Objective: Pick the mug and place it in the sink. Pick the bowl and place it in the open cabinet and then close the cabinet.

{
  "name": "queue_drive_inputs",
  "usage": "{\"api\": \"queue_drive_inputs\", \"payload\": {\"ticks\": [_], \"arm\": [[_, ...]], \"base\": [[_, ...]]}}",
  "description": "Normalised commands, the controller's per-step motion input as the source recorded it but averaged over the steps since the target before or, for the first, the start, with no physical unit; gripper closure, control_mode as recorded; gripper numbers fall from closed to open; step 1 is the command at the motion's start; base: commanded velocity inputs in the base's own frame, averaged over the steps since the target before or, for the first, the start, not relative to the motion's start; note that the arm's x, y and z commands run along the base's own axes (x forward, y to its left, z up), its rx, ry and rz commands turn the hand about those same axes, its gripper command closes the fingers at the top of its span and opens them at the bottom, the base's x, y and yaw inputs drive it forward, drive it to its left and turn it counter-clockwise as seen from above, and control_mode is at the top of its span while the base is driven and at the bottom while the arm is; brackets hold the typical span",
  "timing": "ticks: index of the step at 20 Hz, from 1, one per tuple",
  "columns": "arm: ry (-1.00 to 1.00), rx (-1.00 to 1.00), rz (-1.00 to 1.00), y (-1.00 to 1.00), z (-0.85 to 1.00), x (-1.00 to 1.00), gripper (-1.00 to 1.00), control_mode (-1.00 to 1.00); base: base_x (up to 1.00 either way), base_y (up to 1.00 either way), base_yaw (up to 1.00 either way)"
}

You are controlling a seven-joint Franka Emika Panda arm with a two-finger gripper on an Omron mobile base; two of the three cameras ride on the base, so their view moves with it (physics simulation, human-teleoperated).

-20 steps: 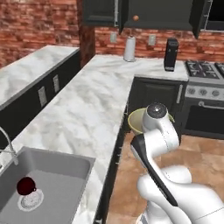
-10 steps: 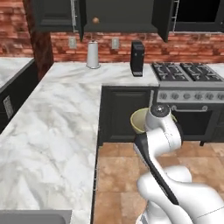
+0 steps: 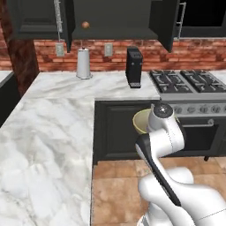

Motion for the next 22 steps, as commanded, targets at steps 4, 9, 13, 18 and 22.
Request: {"api": "queue_drive_inputs", "payload": {"ticks": [4, 9, 13, 18, 22], "arm": [[0.00, 0.00, 0.00, 0.00, 0.00, 0.00, 1.00, 1.00], [0.00, 0.00, 0.00, 0.00, 0.00, 0.00, 1.00, 1.00], [0.00, 0.00, 0.00, 0.00, 0.00, 0.00, 1.00, 1.00], [0.00, 0.00, 0.00, 0.00, 0.00, 0.00, 1.00, 1.00], [0.00, 0.00, 0.00, 0.00, 0.00, 0.00, 1.00, 1.00]], "base": [[0.79, 0.00, -0.03], [0.76, 0.02, -0.03], [0.58, 0.00, 0.00], [0.44, 0.03, 0.00], [0.50, 0.01, 0.00]]}}
